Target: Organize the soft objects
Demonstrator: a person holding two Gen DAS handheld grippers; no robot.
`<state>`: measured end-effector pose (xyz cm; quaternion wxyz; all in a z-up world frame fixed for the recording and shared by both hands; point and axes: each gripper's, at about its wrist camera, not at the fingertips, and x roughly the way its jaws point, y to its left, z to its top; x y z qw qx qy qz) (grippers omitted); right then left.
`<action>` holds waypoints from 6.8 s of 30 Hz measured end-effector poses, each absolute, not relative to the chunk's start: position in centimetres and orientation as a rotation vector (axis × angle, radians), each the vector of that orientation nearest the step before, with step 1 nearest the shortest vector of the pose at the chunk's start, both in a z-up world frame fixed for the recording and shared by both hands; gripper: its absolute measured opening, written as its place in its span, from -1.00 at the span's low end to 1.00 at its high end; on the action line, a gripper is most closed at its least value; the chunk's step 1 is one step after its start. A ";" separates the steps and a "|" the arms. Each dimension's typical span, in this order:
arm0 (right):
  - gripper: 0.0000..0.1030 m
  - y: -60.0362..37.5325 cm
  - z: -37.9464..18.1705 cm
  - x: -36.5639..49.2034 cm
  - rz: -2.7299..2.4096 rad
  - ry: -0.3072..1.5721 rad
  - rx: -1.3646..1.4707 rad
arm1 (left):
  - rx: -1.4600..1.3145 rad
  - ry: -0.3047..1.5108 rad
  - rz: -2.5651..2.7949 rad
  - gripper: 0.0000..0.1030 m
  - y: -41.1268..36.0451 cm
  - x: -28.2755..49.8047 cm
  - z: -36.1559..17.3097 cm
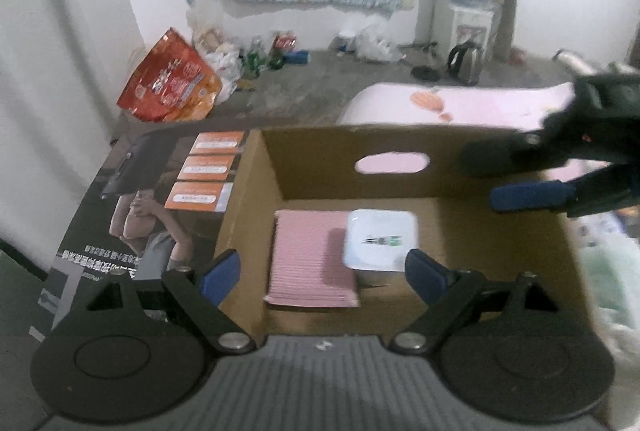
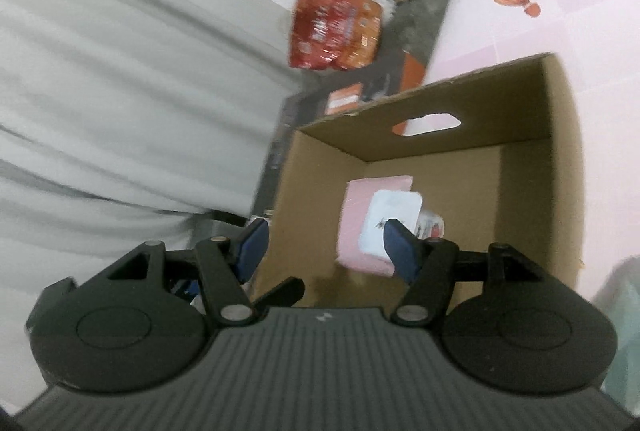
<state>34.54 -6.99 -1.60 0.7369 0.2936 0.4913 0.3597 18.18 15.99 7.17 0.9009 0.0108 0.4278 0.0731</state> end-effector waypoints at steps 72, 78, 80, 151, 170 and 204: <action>0.51 -53.5 -17.2 13.8 0.302 0.632 1.178 | 0.211 0.866 -0.613 0.20 -28.7 14.6 -3.5; 0.51 -53.9 -17.8 13.3 0.293 0.585 1.202 | 0.009 0.966 -0.712 0.19 -26.5 14.6 -1.8; 0.51 -54.0 -17.9 13.2 0.303 0.566 1.219 | -0.073 1.006 -0.745 0.19 -25.8 14.8 -1.6; 0.38 -35.0 3.0 15.7 0.700 0.566 0.682 | -0.093 0.677 -0.585 0.30 -8.4 7.9 12.0; 0.31 -6.6 6.4 29.2 0.754 0.902 0.340 | -0.387 0.812 -0.280 0.43 13.6 18.3 6.8; 0.34 1.3 -3.8 41.6 0.518 0.945 0.077 | -0.343 0.894 -0.082 0.48 16.9 18.7 4.1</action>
